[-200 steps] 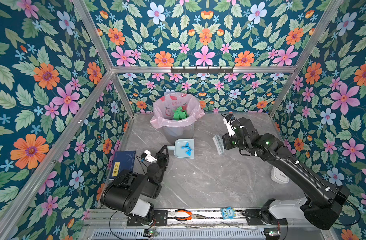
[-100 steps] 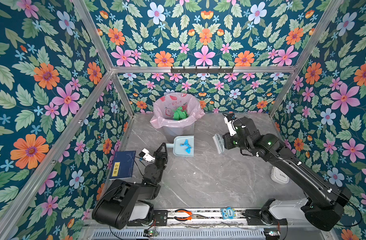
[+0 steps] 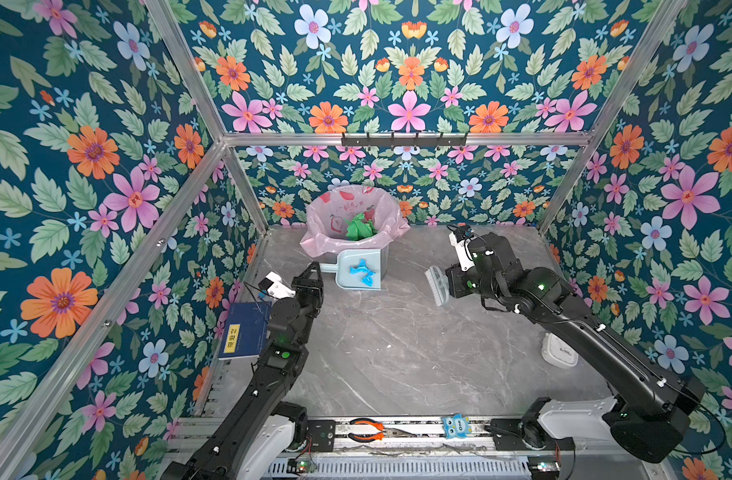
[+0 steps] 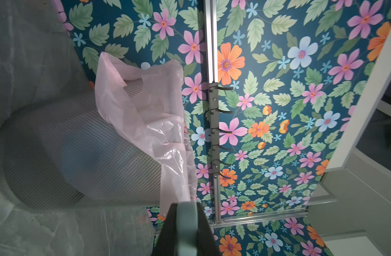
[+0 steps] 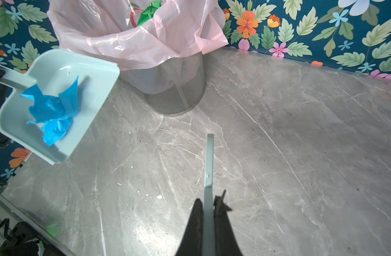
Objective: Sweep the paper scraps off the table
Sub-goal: 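Lift the loaded dustpan with the left gripper up over the bin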
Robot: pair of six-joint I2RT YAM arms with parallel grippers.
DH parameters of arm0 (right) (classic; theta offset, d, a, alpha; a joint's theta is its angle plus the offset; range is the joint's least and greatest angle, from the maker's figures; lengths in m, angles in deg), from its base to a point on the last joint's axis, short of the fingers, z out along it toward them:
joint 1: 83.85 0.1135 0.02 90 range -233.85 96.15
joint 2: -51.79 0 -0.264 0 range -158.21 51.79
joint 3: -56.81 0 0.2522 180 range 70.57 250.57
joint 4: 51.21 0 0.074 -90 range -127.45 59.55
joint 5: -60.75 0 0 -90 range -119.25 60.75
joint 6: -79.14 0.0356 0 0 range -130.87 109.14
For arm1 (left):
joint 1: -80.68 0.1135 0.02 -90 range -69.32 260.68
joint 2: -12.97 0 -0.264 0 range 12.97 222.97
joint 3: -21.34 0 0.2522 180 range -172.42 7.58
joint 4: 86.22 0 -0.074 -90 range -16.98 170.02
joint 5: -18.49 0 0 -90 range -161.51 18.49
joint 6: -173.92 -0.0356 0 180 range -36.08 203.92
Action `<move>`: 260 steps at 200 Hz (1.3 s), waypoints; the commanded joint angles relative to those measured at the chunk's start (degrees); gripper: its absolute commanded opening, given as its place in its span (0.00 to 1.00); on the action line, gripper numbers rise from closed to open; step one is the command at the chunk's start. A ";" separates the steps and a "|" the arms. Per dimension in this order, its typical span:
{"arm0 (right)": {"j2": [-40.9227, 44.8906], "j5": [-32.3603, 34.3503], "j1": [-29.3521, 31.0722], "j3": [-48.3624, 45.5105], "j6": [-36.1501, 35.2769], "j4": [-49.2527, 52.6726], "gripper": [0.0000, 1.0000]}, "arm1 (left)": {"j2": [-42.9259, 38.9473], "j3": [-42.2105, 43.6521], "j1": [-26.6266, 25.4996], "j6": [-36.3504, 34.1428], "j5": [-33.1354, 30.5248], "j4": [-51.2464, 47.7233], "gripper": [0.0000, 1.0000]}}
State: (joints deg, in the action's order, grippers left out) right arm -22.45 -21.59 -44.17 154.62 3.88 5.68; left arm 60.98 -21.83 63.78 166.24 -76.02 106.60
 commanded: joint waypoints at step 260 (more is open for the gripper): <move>-0.56 2.53 -2.62 2.86 -2.61 -2.38 0.00 | 45.68 -58.75 11.02 -30.20 2.40 -28.46 0.00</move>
State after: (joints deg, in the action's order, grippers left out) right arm -23.15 -18.60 -45.66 158.12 1.28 5.25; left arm 103.91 -76.47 75.08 144.34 -71.30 83.98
